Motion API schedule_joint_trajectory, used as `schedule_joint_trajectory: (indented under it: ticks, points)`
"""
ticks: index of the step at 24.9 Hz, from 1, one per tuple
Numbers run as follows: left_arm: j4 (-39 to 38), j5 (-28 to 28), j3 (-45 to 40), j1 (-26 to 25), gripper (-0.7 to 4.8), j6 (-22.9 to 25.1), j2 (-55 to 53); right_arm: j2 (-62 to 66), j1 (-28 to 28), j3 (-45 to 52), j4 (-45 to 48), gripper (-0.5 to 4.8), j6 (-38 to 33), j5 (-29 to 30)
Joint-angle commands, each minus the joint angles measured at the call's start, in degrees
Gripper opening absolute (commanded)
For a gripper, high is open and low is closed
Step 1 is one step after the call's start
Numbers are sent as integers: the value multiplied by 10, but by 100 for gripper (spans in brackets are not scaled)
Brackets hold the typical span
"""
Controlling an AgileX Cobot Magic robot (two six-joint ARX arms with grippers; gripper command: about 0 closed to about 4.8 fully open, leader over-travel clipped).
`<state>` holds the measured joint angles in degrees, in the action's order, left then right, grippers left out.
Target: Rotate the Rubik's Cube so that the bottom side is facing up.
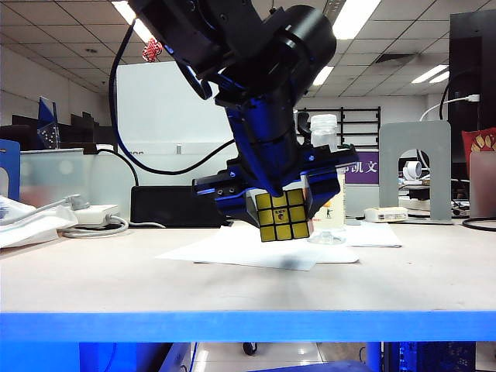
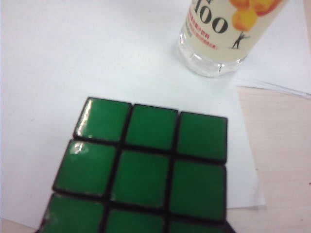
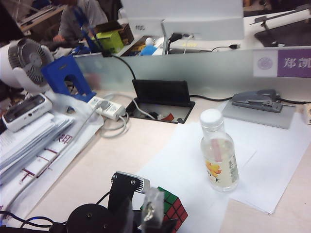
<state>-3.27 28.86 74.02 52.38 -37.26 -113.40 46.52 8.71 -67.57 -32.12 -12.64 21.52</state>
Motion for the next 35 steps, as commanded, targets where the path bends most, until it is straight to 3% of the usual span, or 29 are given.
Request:
schedule_joint_trajectory:
  ticks: [1,13,15,19,21,27,30,35]
  points:
    - [12,4,3,0,-6,-9,-12,-3,3,-2,4,40,5,-4]
    - [17,-36,3,0,-1,-9,-45,-16,11,-2,-11,40,15,-17]
    - [23,-39,3,0,58,-9,-45,-16,16,-2,-13,40,28,-28]
    - [28,-47,3,-1,277,-10,-45,-16,21,-2,-17,40,33,-36]
    - [29,-47,3,-1,332,-11,-45,-16,21,-2,-19,40,33,-36]
    - [25,-47,3,-1,382,-14,-45,-16,24,-2,-19,40,35,-37]
    - [25,-44,3,-1,479,-14,-45,-16,30,-2,-19,40,38,-36]
    - [21,-40,3,-1,479,-22,-45,-16,36,-2,-20,40,39,-36]
